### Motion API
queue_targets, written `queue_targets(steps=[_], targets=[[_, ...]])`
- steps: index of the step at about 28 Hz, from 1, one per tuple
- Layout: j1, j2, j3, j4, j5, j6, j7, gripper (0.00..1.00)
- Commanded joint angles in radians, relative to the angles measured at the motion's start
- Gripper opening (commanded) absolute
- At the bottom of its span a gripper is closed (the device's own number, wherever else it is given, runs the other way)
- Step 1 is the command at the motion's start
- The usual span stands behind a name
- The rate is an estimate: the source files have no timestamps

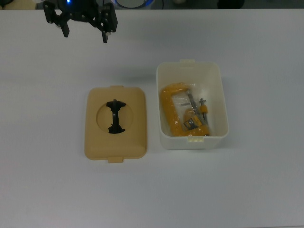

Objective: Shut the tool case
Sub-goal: 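Move the gripper down over the tan lid's black handle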

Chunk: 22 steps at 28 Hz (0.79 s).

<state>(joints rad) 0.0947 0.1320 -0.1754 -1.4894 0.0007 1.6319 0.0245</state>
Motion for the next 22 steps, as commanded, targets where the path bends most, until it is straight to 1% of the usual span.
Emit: queue_targets(steps=[1,10,11,15,16,20,22], targets=[[0.005,0.006,-0.001,-0.017,0.010,0.019,-0.007,1.00],[0.016,0.070,0.014,-0.022,0.012,0.100,-0.009,1.00],[0.016,0.089,0.014,-0.023,0.013,0.114,-0.006,1.00],[0.016,0.124,0.016,-0.023,0.013,0.155,0.002,1.00],[0.017,0.144,0.019,-0.025,0.010,0.176,0.003,1.00],[0.020,0.178,0.020,-0.025,0.005,0.212,0.003,1.00],[0.020,0.199,0.028,-0.031,0.001,0.236,0.003,1.00]])
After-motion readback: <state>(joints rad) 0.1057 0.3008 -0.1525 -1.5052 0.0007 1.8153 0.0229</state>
